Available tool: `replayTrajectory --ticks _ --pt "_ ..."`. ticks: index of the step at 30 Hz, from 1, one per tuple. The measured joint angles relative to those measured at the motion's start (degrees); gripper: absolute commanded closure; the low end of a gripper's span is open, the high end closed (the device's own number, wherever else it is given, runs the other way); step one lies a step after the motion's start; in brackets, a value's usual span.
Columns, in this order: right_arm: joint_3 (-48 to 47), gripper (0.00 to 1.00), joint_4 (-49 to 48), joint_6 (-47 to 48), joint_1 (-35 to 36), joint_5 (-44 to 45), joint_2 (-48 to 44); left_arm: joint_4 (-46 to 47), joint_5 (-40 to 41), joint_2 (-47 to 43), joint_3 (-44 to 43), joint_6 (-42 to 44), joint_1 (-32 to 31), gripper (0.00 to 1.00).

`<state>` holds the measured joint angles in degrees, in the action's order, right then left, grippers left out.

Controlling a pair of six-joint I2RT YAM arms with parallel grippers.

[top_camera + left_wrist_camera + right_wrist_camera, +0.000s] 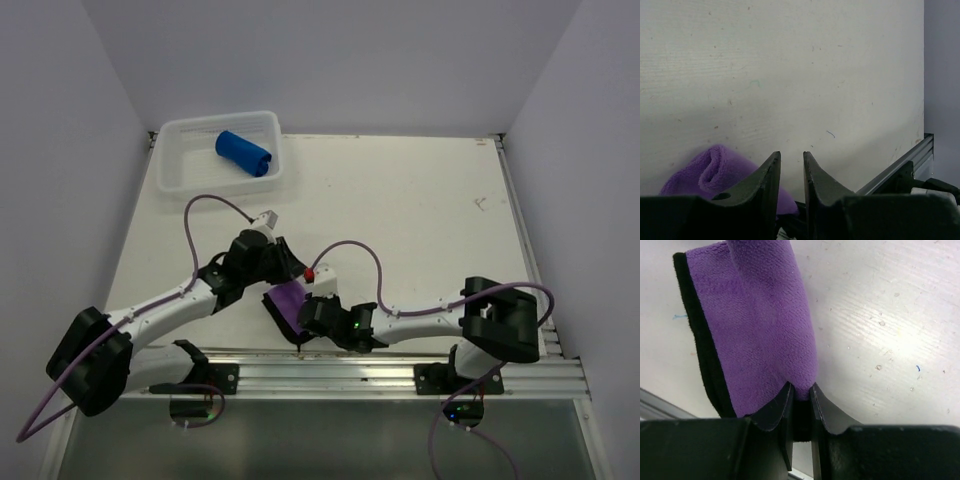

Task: Roll the towels
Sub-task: Roll the towel

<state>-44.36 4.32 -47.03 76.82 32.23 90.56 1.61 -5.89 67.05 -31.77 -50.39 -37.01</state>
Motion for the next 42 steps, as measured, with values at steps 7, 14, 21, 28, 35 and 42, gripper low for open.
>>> replayTrajectory --ticks 7,14,21,28,35,42 --pt "-4.04 1.00 2.78 1.79 1.99 4.15 4.33 -2.43 -1.18 1.22 -0.07 0.50 0.00 0.57" --pt "-4.37 1.00 3.15 1.77 2.16 4.55 4.92 -9.22 0.55 -1.51 -2.40 2.23 0.00 0.41" --pt "-4.48 1.00 3.17 1.81 2.21 4.57 5.18 -10.99 1.81 -0.31 -4.44 4.26 0.02 0.43" --pt "-4.66 1.00 3.15 1.81 2.21 4.61 5.60 -12.98 1.84 2.60 -4.44 5.22 0.00 0.44" --pt "-4.90 1.00 3.15 1.79 2.21 4.68 5.84 -13.79 2.34 3.61 -4.52 6.32 -0.02 0.45" --pt "-4.90 1.00 3.15 1.79 2.21 4.68 5.86 -14.27 3.50 7.19 -4.63 6.75 -0.20 0.46"
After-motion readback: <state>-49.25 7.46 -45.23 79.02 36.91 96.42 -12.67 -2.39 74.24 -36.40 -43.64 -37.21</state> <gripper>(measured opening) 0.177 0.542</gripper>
